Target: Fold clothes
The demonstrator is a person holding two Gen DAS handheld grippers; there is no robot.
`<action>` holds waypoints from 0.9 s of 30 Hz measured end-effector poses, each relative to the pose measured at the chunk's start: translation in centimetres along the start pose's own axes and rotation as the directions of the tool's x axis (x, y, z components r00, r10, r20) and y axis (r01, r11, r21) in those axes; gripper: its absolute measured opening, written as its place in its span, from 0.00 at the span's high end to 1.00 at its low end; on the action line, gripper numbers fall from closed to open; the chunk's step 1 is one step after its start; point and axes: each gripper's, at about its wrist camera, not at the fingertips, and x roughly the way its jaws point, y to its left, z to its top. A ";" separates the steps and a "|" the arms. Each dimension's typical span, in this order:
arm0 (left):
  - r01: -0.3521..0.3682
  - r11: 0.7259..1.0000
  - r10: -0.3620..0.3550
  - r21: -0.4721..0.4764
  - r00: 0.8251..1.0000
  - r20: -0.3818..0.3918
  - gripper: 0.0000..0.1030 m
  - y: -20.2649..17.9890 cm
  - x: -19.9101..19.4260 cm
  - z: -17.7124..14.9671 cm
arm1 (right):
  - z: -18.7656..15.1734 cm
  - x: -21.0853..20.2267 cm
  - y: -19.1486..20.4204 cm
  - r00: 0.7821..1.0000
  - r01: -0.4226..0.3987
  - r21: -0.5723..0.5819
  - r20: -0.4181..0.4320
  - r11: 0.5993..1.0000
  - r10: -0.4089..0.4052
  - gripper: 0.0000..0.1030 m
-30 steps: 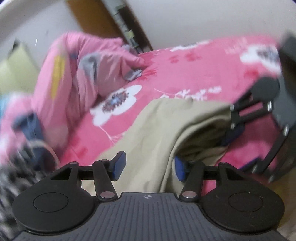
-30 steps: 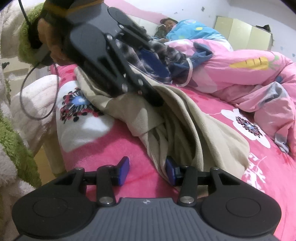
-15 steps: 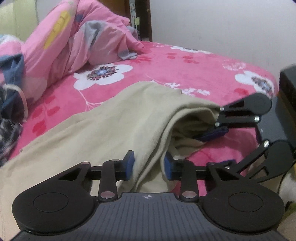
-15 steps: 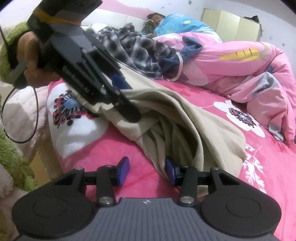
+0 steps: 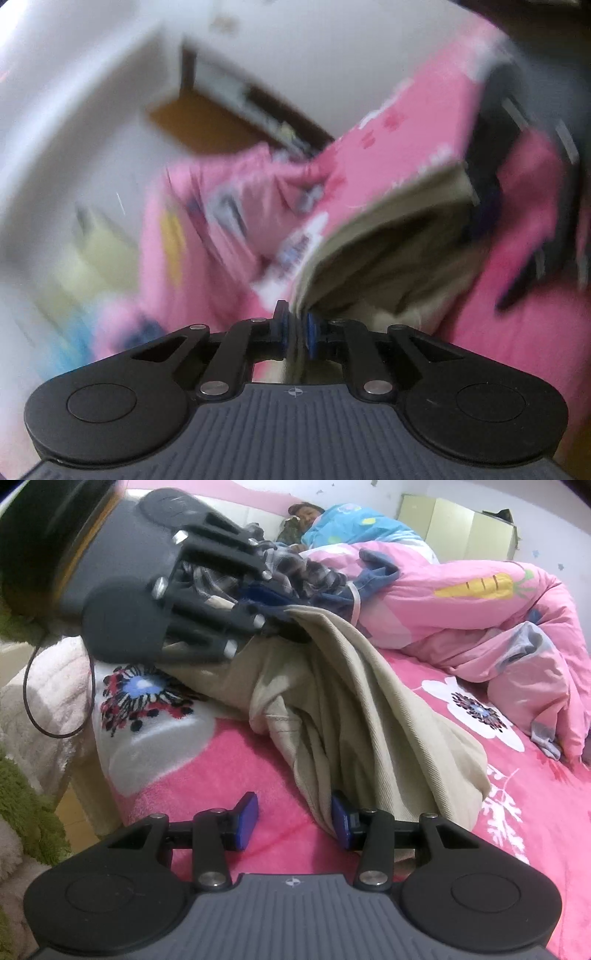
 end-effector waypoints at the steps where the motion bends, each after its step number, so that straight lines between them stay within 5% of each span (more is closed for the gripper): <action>1: 0.012 0.999 -0.012 0.032 1.000 0.002 0.88 -0.8 -0.1 -0.4 | 0.0 0.0 -0.1 1.000 -0.001 0.013 0.000 1.000 0.001 0.55; 3: 0.055 0.998 -0.055 0.025 0.999 -0.005 0.86 -1.2 -0.4 -0.8 | 0.1 -0.2 -0.3 1.000 -0.005 0.037 -0.002 0.999 0.005 0.55; 7: 0.082 0.986 -0.089 -0.145 0.995 -0.043 0.57 1.8 -0.6 -1.0 | 0.9 -0.8 -0.9 1.000 -0.013 0.097 -0.011 0.995 0.014 0.55; 10: 0.128 0.941 -0.151 -0.313 0.987 -0.050 0.48 4.3 -0.7 -1.4 | 1.4 -1.6 -1.4 0.999 -0.042 0.183 0.024 0.982 0.039 0.55; 12: 0.165 0.889 -0.203 -0.427 0.978 -0.045 0.47 5.8 -0.5 -1.9 | 1.7 -2.2 -1.5 0.996 -0.070 0.254 0.068 0.965 0.054 0.55; 15: 0.229 0.774 -0.299 -0.590 0.954 -0.021 0.47 7.4 0.3 -3.0 | 1.8 -2.4 -1.9 0.990 -0.109 0.379 0.121 0.919 0.068 0.59; 16: 0.235 0.757 -0.309 -0.610 0.951 -0.017 0.47 7.3 0.5 -3.3 | 1.8 -2.2 -2.1 0.989 -0.120 0.419 0.128 0.900 0.072 0.63; 18: 0.242 0.729 -0.324 -0.640 0.946 -0.012 0.48 7.0 0.9 -3.9 | 1.7 -1.6 -2.5 0.987 -0.140 0.496 0.134 0.857 0.084 0.70; 21: 0.268 0.686 -0.360 -0.676 0.933 0.004 0.70 6.5 1.6 -4.5 | 2.0 -0.5 -2.6 0.989 -0.136 0.558 0.126 0.819 0.078 0.81; 27: 0.285 0.699 -0.351 -0.656 0.936 0.032 0.76 5.6 0.6 -5.1 | 2.4 1.3 -3.8 0.996 -0.055 0.674 0.090 0.737 -0.008 0.87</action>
